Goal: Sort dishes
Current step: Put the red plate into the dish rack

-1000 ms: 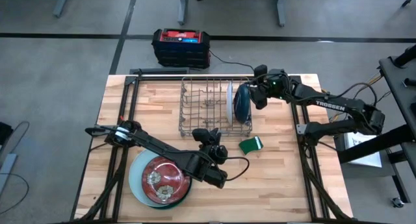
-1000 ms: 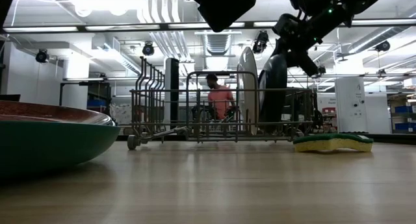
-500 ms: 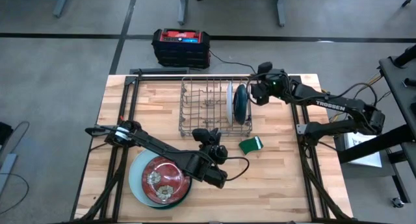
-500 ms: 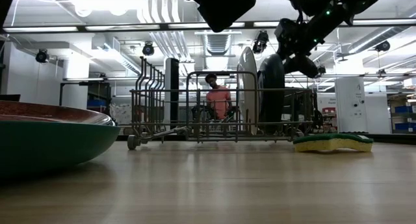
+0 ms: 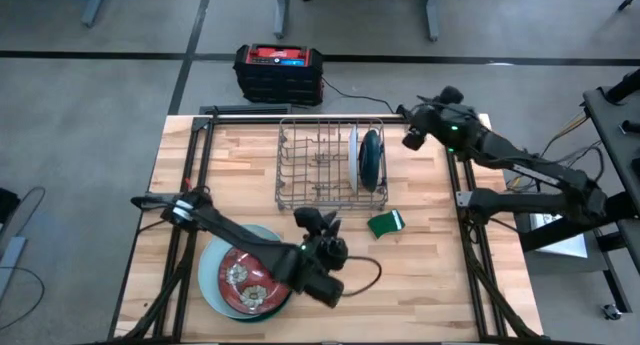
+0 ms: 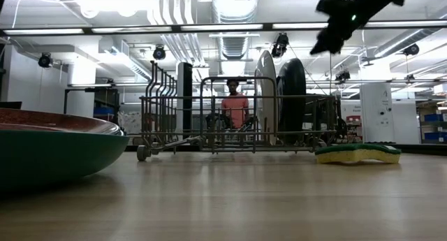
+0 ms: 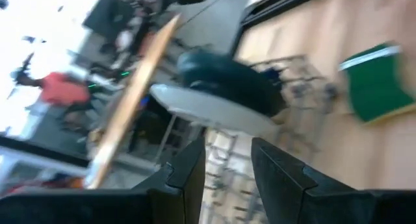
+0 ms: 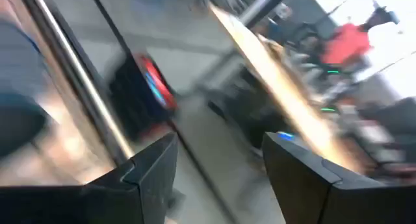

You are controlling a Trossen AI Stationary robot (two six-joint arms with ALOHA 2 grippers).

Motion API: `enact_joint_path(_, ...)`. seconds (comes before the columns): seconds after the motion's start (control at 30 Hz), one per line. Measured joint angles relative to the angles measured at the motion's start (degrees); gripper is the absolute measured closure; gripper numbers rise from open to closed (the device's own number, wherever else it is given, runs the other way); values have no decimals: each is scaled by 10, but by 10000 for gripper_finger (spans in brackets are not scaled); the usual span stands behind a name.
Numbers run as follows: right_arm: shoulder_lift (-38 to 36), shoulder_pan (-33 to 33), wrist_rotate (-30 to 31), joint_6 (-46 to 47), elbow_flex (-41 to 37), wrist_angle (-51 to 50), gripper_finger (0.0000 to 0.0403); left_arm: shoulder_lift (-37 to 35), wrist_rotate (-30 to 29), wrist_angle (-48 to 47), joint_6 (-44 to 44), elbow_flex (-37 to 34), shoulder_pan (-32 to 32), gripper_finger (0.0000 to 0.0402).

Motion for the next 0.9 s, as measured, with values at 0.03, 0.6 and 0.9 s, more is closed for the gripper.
enact_joint_path(0.03, -16, 0, -34, 30, 0, -7, 189, 0, 17, -16, -2, 21, -8, 286)
enact_joint_path(0.6, -110, 5, -453, 234, 0, -45, 236, -48, 280, -257, -292, 124, -120, 286)
enact_joint_path(0.9, -111, 10, -453, 217, 0, -69, 248, -69, 394, -261, -506, -18, -168, 286)
